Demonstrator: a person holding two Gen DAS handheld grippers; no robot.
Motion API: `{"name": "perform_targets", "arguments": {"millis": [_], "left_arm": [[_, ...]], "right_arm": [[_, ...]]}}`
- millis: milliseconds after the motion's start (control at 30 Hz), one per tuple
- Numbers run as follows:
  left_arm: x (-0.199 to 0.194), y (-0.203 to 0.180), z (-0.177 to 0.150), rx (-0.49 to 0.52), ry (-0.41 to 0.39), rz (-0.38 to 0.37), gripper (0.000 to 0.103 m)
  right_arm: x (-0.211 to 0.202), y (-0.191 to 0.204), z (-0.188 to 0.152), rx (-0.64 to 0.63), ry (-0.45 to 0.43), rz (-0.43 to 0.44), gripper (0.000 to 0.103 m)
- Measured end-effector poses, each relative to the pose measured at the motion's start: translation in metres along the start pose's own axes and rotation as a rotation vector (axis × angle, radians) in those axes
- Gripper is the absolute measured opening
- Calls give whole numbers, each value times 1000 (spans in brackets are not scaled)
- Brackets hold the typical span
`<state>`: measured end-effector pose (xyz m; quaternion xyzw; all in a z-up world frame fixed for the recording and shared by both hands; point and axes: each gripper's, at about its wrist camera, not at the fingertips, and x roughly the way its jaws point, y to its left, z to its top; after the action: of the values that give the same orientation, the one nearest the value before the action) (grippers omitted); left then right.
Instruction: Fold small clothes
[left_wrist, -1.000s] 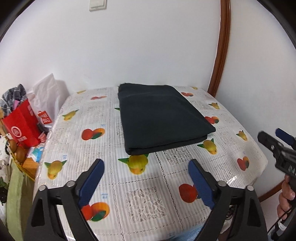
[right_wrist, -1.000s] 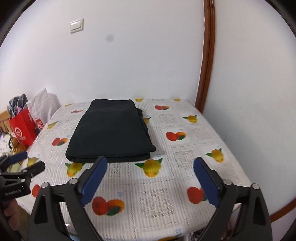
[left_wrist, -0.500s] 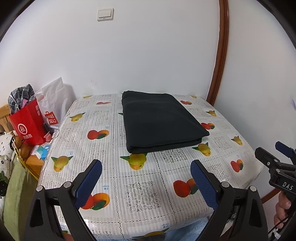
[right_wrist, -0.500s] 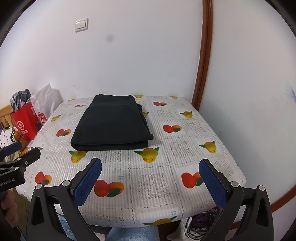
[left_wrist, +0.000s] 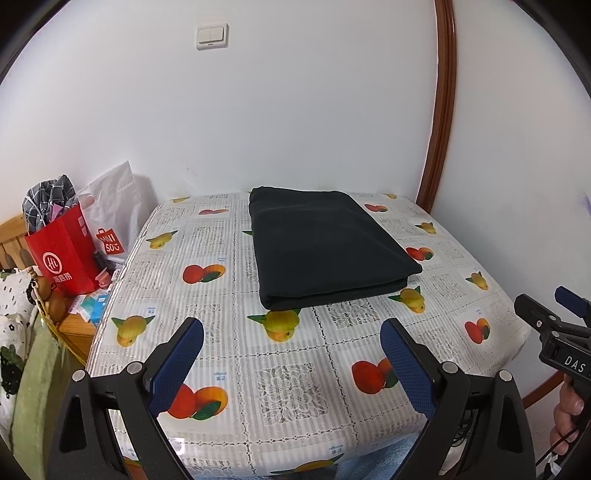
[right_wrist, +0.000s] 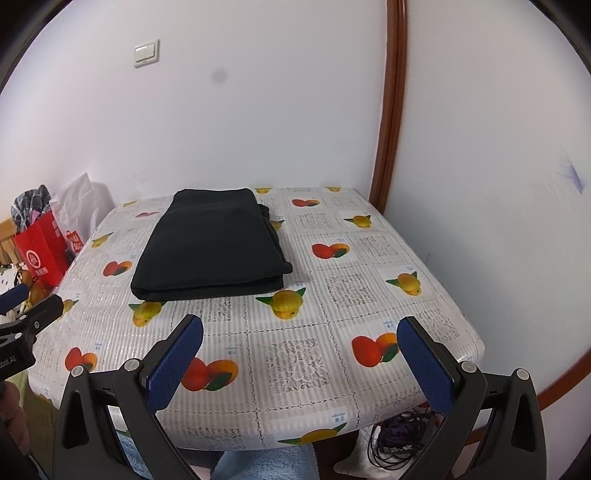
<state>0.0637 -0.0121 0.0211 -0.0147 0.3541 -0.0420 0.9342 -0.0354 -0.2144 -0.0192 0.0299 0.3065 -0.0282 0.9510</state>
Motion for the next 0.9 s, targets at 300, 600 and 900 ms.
{"name": "perform_targets", "arguments": {"millis": [300,600,900], "left_arm": [[3,-1,0,-2,12,3,97],[5,-3,0,-4,15,5,97],[5,-5,0,-1,15,7,97]], "right_arm": [[2,-6,0,9,7,-17,103],[3,-6,1,6,6,-15,103],[3,-5,1,10,9,-13,103]]}}
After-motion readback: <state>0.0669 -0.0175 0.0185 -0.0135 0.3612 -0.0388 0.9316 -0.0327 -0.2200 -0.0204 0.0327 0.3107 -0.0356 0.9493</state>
